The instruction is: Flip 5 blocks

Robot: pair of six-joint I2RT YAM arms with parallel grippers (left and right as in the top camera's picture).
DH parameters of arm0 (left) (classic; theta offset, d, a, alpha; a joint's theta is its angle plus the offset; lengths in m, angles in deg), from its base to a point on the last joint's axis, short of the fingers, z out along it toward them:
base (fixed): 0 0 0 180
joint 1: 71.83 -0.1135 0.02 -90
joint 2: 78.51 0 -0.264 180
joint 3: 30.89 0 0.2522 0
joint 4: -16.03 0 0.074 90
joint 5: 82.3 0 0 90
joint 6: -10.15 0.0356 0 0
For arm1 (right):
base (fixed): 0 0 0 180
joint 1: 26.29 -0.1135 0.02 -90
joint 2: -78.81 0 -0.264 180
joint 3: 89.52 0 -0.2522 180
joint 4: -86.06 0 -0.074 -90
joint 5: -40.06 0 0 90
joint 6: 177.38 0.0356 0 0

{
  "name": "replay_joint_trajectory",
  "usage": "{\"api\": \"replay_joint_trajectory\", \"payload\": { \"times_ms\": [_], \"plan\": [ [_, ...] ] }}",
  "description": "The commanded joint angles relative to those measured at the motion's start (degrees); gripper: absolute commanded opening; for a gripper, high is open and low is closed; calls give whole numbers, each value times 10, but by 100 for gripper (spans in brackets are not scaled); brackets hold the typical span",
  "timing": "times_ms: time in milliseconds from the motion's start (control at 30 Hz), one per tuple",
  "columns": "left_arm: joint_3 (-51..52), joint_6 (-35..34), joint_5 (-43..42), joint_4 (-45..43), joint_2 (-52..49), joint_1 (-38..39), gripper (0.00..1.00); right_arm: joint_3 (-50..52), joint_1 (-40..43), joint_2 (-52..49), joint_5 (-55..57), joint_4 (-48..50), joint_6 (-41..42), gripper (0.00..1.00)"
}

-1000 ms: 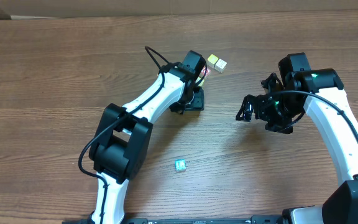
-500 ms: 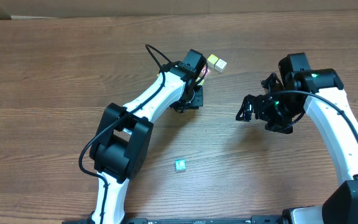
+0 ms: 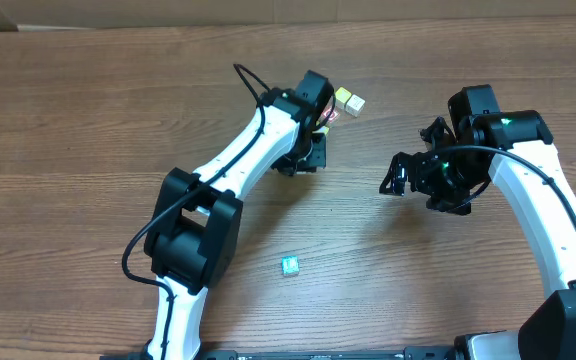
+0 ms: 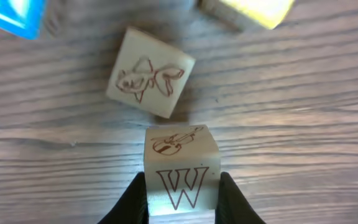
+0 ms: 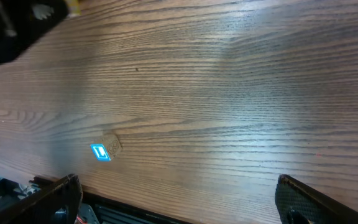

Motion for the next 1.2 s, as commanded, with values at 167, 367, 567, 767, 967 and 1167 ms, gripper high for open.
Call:
{"api": "replay_joint_trajectory", "payload": {
  "times_ms": [167,367,567,767,967,1167],
  "plan": [
    [-28,-49,96,111,90,14,4,-14,4,4,4,-3,-4,100],
    [40,-100,152,148,181,49,4,-14,4,4,4,-10,-4,100],
    [235,-188,151,102,322,97,4,-14,4,4,4,-16,-4,100],
    [417,-270,114,52,455,136,4,-14,4,4,4,-18,-5,100],
    [530,-285,28,-39,515,140,4,-14,4,4,3,-18,-4,100],
    [614,-308,-16,-128,506,140,4,-14,4,4,4,-26,-5,100]
  ]
}}
